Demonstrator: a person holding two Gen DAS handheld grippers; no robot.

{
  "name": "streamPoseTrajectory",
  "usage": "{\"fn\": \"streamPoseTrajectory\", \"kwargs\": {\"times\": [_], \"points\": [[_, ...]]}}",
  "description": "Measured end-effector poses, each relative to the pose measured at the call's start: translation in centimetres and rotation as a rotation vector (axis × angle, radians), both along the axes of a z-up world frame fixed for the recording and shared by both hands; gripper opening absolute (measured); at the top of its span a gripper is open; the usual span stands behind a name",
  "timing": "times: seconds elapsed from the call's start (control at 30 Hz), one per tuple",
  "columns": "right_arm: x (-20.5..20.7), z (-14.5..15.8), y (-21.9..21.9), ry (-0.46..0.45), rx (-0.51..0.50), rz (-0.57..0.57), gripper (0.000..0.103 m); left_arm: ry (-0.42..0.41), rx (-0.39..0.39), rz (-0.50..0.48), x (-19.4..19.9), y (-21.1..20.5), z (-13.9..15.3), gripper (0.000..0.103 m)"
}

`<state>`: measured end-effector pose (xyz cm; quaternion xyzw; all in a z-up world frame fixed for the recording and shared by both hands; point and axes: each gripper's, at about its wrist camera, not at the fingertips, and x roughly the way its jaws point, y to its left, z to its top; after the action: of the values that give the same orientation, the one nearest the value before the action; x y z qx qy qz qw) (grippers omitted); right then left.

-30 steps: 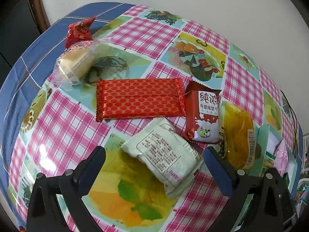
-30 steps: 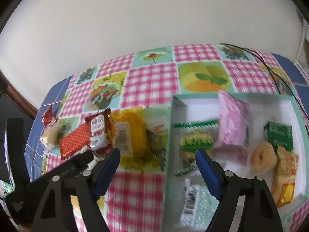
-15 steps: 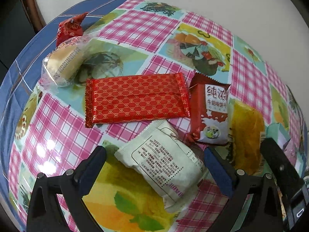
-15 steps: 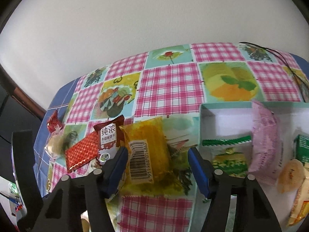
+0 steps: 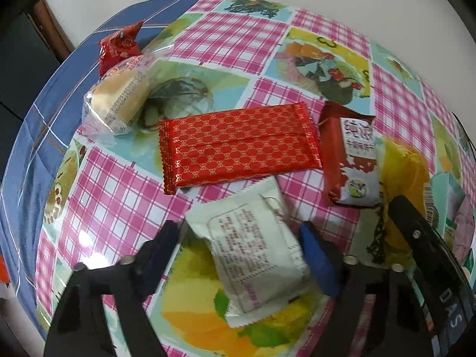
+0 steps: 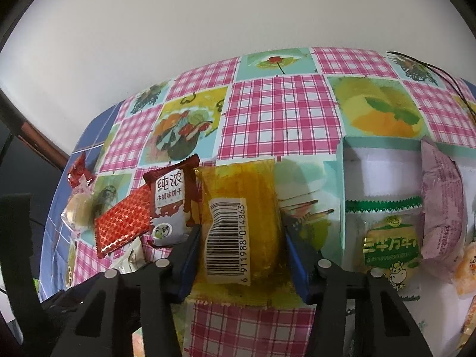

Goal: Organize snacks
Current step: 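Grasp the white packet with left tool while right tool grasps yellow barcode bag, then carry white packet and yellow bag into the white tray and open both tools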

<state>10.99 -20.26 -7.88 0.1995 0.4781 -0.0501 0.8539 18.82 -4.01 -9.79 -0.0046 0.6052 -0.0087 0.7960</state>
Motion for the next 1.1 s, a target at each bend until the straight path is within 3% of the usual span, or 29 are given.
{"fn": "streamPoseTrajectory", "kwargs": {"times": [0.2, 0.33, 0.8, 1.1], "points": [[-0.7, 0.1, -0.1, 0.019, 0.013, -0.009, 0.052, -0.014, 0.004, -0.038, -1.1, -1.5, 0.8, 0.057], [-1.1, 0.2, -0.1, 0.037, 0.007, -0.011, 0.051, -0.016, 0.002, -0.061, -1.9, -1.3, 1.2, 0.054], [-3.5, 1.2, 0.5, 0.068, 0.015, -0.004, 0.044, 0.010, -0.081, -0.035, -5.0, 0.6, 2.1, 0.053], [-5.3, 3.2, 0.9, 0.035, 0.043, -0.005, 0.044, -0.055, -0.117, -0.025, -5.4, 1.9, 5.0, 0.053]]}}
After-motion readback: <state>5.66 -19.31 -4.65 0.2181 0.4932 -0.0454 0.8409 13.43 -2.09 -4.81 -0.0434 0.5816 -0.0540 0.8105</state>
